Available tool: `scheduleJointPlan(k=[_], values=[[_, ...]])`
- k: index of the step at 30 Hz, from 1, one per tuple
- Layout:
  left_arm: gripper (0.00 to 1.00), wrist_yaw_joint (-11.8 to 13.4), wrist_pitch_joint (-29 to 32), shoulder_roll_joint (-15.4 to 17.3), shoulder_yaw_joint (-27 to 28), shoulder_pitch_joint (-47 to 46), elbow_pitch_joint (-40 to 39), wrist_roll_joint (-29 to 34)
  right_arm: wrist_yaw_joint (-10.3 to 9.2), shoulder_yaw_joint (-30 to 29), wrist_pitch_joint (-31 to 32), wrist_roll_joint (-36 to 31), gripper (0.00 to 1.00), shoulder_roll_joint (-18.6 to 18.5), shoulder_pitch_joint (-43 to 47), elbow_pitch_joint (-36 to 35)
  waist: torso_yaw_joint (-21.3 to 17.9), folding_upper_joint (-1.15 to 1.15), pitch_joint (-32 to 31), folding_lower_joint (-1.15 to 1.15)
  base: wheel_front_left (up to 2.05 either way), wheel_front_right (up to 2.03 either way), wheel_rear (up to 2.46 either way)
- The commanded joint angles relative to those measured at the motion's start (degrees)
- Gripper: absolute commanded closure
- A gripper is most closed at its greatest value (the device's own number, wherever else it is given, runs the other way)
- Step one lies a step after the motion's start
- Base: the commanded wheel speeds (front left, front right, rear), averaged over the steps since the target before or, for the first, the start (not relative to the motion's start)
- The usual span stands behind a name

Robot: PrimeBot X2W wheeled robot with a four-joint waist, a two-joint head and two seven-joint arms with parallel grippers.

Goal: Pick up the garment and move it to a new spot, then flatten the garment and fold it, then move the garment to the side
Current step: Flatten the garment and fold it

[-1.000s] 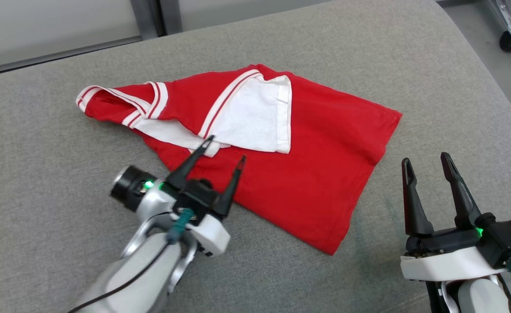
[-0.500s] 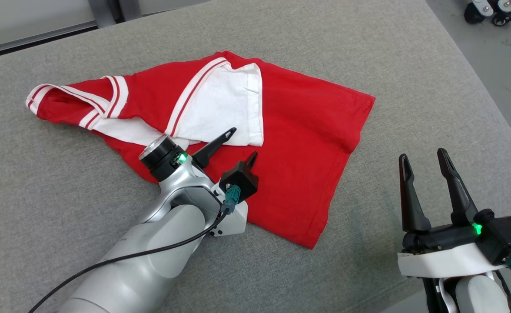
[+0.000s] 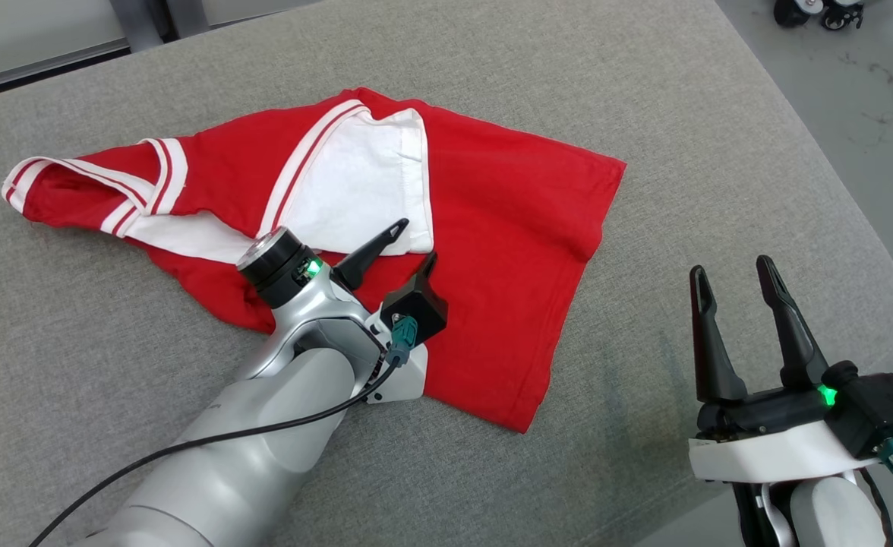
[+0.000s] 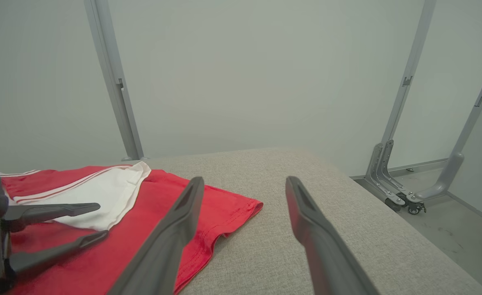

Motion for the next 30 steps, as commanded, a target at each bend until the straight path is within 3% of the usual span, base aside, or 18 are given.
scheduleJointPlan(k=[1,3,5,12,16,22,25,30], values=[[0.58,0.4,-0.2,0.2,-0.1,-1.4,0.3,-0.2,-0.04,0.1,-0.1,0.3,0.0,-0.1,-0.5,0.0,-0.2,0.0,0.1,0.0,0.0,0.0,0.0],[0.69,0.4,-0.4,0.1,-0.5,-1.6,0.3,-0.4,-0.04,0.1,-0.1,0.2,0.0,-0.1,-0.4,0.0,-0.4,0.0,0.1,0.0,0.0,0.0,0.0],[1.0,0.5,-0.5,0.1,-0.7,-1.3,0.5,-0.6,-0.04,0.0,-0.1,0.1,0.0,-0.1,-0.1,0.0,-0.5,0.0,0.0,0.0,0.0,0.0,0.0],[1.0,-0.1,-0.6,0.1,-1.2,-0.8,0.5,-2.2,-0.04,-0.5,-0.1,-0.3,0.0,-0.1,0.5,0.4,0.0,0.0,-0.9,0.0,0.0,0.0,0.0],[1.0,0.9,-0.6,0.1,-0.3,-0.8,-4.4,-3.6,-0.04,-0.9,-0.1,1.6,0.0,-0.1,-0.3,0.1,1.6,0.0,-1.6,0.0,0.0,0.0,0.0],[1.0,1.8,-0.5,6.0,4.3,1.7,-14.6,-7.3,-0.02,-2.5,-0.1,7.4,0.0,0.0,-2.4,4.2,5.9,0.0,-2.4,0.0,0.0,0.0,0.0],[1.0,1.4,-0.5,11.1,7.7,3.9,-21.0,-10.3,-0.03,-0.2,-0.1,10.0,0.0,-1.0,-6.3,12.1,8.2,0.0,-2.1,0.0,0.0,0.0,0.0],[1.0,1.9,0.7,15.2,10.4,6.6,-27.5,-13.0,-0.03,3.8,-0.1,16.2,0.0,-4.6,-11.9,21.2,9.5,0.0,-1.2,0.0,0.0,0.0,0.0]])
